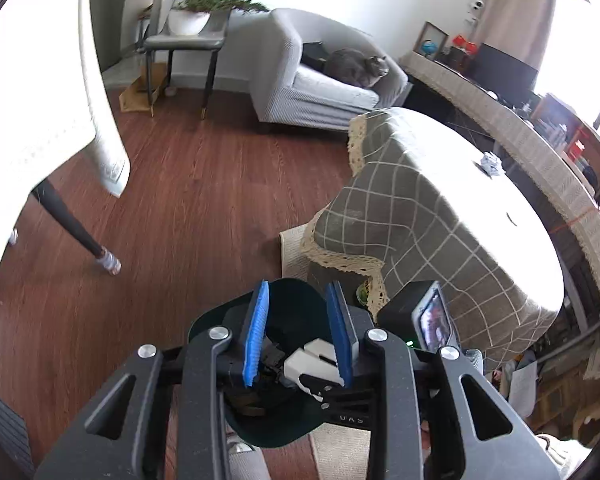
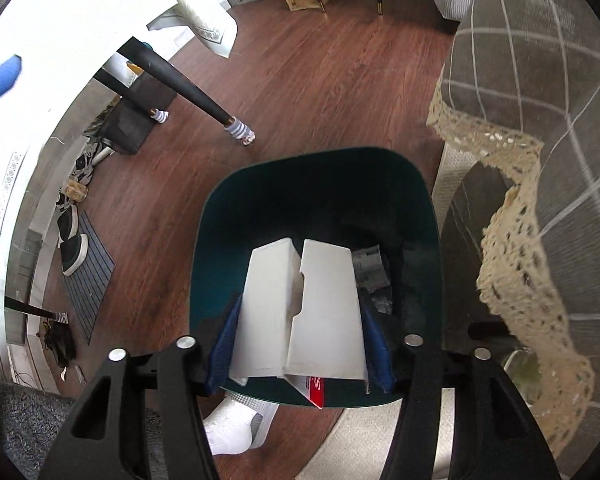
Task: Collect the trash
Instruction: 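Open the left tool to drop the lid while the right lowers the white box into the bin, then open the right tool to drop the white box and raise both tools toward the table, then grasp the crumpled paper with the left tool while the right grasps the white bottle cap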
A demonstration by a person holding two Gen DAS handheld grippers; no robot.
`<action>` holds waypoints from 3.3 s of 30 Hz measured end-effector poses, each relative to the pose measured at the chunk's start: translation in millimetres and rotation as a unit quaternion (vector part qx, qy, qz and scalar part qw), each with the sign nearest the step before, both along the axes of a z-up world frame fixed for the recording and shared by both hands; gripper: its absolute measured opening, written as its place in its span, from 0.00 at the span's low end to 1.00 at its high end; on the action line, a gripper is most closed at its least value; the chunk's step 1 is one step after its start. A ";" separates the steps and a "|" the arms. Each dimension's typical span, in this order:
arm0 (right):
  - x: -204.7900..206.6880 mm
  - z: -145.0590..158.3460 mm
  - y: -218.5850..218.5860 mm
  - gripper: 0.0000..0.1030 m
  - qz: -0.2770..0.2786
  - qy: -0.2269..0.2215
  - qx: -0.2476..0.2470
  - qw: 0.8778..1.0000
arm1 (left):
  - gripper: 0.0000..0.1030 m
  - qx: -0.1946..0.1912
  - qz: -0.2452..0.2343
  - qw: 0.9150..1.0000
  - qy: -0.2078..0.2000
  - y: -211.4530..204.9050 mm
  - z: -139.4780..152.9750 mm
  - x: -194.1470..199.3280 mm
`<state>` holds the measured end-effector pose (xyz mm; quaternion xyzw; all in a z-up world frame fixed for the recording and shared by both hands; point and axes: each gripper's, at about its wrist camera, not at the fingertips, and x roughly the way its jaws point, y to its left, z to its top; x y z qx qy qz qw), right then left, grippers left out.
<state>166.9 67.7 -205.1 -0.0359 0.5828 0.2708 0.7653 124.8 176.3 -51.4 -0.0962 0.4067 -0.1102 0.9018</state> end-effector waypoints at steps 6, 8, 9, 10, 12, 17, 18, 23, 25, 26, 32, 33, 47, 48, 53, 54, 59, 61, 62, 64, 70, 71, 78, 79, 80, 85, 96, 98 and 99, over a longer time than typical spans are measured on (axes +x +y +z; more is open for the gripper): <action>-3.2 3.8 -4.1 0.68 0.001 -0.009 -0.016 1.000 | 0.31 0.007 -0.004 1.000 -0.020 -9.9 14.7 -3.8; -4.2 5.9 -5.2 0.70 0.002 -0.011 -0.015 1.000 | 0.31 0.001 -0.005 1.000 -0.025 -9.1 19.6 -3.6; -3.3 6.0 -6.2 0.71 0.003 -0.011 -0.014 1.000 | 0.31 -0.001 -0.005 1.000 -0.028 -9.2 22.5 -3.8; -4.1 7.9 -7.1 0.71 0.003 -0.013 -0.014 1.000 | 0.31 -0.002 -0.005 1.000 -0.030 -9.7 25.1 -3.8; -5.8 12.8 -9.9 0.71 0.006 -0.018 -0.011 1.000 | 0.31 -0.006 -0.005 0.999 -0.034 -10.9 29.8 -4.1; -11.8 33.6 -18.0 0.71 0.014 -0.037 0.002 0.999 | 0.31 -0.006 -0.006 0.999 -0.050 -14.5 44.4 -5.3; -13.7 39.1 -19.8 0.71 0.016 -0.043 0.006 0.999 | 0.31 -0.002 -0.004 0.999 -0.054 -15.3 48.0 -5.7; -23.0 66.2 -25.0 0.70 0.030 -0.080 0.017 0.996 | 0.31 -0.003 0.000 0.997 -0.074 -16.0 64.5 -10.1; -26.3 76.3 -25.5 0.70 0.035 -0.090 0.024 0.995 | 0.31 -0.004 0.004 0.997 -0.081 -17.2 70.6 -11.4; -26.6 80.0 -25.1 0.70 0.038 -0.093 0.028 0.995 | 0.31 -0.006 0.008 0.996 -0.083 -17.9 72.9 -11.7; -34.3 109.0 -29.6 0.58 0.059 -0.127 0.035 0.989 | 0.31 -0.011 0.008 0.995 -0.097 -28.6 85.9 -10.8; -34.8 114.6 -31.6 0.57 0.059 -0.134 0.039 0.988 | 0.31 -0.011 0.008 0.995 -0.099 -30.5 87.3 -10.6; -16.5 162.4 -88.0 0.56 0.033 -0.195 0.060 0.978 | 0.43 -0.004 -0.009 0.995 -0.104 -88.3 98.8 24.3; -14.3 163.7 -93.1 0.56 0.030 -0.197 0.061 0.978 | 0.46 -0.005 -0.011 0.994 -0.104 -93.1 99.1 28.1; -0.7 169.2 -128.8 0.56 0.015 -0.203 0.068 0.977 | 0.49 0.000 -0.025 0.995 -0.101 -128.2 99.0 50.7; 3.8 169.5 -138.8 0.56 0.009 -0.205 0.065 0.977 | 0.49 0.002 -0.029 0.995 -0.100 -137.2 98.7 56.3; 20.0 176.5 -184.8 0.56 -0.019 -0.215 0.055 0.975 | 0.49 0.005 -0.044 0.994 -0.097 -173.8 97.7 80.2; 25.6 179.9 -203.4 0.56 -0.030 -0.219 0.052 0.974 | 0.49 0.002 -0.049 0.994 -0.095 -186.7 96.3 88.2; 28.9 181.9 -211.7 0.56 -0.036 -0.220 0.051 0.974 | 0.50 0.002 -0.052 0.994 -0.094 -194.2 95.8 92.6; 36.0 184.8 -225.6 0.56 -0.044 -0.222 0.045 0.973 | 0.50 0.002 -0.058 0.994 -0.091 -209.1 94.3 102.1; 48.6 179.2 -261.4 0.56 -0.054 -0.223 0.007 0.973 | 0.50 -0.007 -0.071 0.994 -0.083 -246.4 90.2 125.2; 52.0 177.5 -263.7 0.56 -0.053 -0.225 -0.004 0.973 | 0.50 -0.005 -0.074 0.994 -0.083 -252.3 89.4 128.4; 66.7 168.4 -286.3 0.49 -0.045 -0.210 -0.016 0.977 | 0.50 -0.001 -0.085 0.993 -0.077 -279.8 83.6 147.7; 67.6 167.3 -287.8 0.47 -0.044 -0.205 -0.017 0.978 | 0.50 -0.004 -0.086 0.993 -0.075 -281.8 83.0 150.4; 68.2 164.7 -290.2 0.46 -0.041 -0.200 -0.021 0.979 | 0.50 -0.007 -0.087 0.994 -0.073 -284.5 82.2 153.5; 67.3 167.3 -297.6 0.30 -0.036 -0.197 -0.021 0.980 | 0.53 -0.010 -0.092 0.993 -0.069 -299.6 82.5 163.7; 80.0 184.0 -329.0 0.30 -0.047 -0.207 -0.012 0.977 | 0.59 -0.013 -0.089 0.994 -0.067 -334.5 82.0 185.0; 83.6 186.2 -338.4 0.30 -0.055 -0.205 -0.010 0.977 | 0.59 -0.011 -0.091 0.994 -0.066 -341.4 81.1 189.2; 84.7 186.5 -341.1 0.30 -0.056 -0.206 -0.009 0.977 | 0.61 -0.008 -0.092 0.993 -0.067 -345.1 81.2 191.1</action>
